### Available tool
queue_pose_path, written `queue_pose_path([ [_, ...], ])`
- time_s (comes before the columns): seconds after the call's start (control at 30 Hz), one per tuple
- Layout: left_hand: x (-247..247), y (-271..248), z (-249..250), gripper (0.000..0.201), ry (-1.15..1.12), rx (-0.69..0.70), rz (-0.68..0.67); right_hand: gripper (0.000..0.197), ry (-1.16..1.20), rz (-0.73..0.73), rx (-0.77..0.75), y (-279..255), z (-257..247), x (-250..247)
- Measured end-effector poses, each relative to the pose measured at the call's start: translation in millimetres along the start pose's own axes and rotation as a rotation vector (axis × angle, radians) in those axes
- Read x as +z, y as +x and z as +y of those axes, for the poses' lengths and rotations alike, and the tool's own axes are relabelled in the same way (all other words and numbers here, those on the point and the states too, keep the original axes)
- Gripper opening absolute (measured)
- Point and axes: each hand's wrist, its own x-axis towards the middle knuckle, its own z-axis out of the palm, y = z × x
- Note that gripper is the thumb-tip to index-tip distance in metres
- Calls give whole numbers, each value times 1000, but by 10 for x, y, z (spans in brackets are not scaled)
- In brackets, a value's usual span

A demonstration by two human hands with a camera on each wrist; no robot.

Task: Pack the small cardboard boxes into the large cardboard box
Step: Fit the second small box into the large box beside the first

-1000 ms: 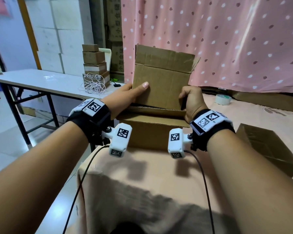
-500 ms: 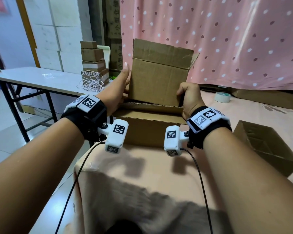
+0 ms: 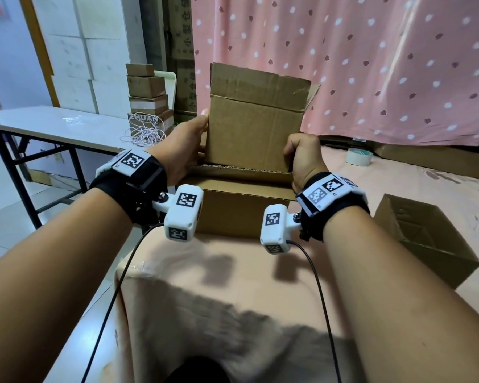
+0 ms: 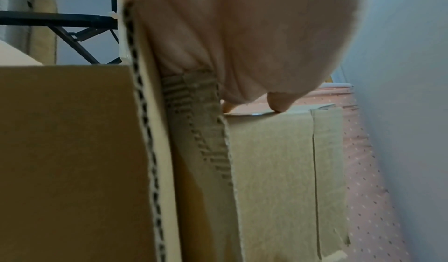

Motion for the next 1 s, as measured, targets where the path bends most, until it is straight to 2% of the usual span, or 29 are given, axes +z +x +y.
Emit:
queue_pose_path([
  [0.13, 8, -27, 11, 49, -31, 33, 44, 25, 56, 29, 47, -10, -2, 17],
  [0.33, 39, -91, 18, 50, -78, 60, 56, 25, 122, -6, 84, -33, -20, 15],
  [0.4, 24, -85, -11, 45, -100, 56, 71, 19, 144, -33, 97, -33, -34, 30],
  [0.47, 7, -86, -28, 48, -116, 51, 95, 14, 193, -78, 114, -23, -47, 44],
  [0.53, 0, -65, -42, 54, -123, 52, 123, 14, 239, -133, 100, -15, -56, 50],
  [0.63, 17, -72, -25, 45, -121, 57, 128, 17, 248, -193, 91, -18, -49, 45],
  [0.73, 11, -74, -31, 42, -140, 46, 116, 15, 274, -176, 99, -22, -23, 32],
  [0.87, -26, -83, -25, 58, -173, 53, 81, 17, 294, -125, 107, -54, -25, 11],
  [1.0, -62, -109, -9, 55, -244, 82, 84, 15, 271, -61, 139, -39, -10, 19],
])
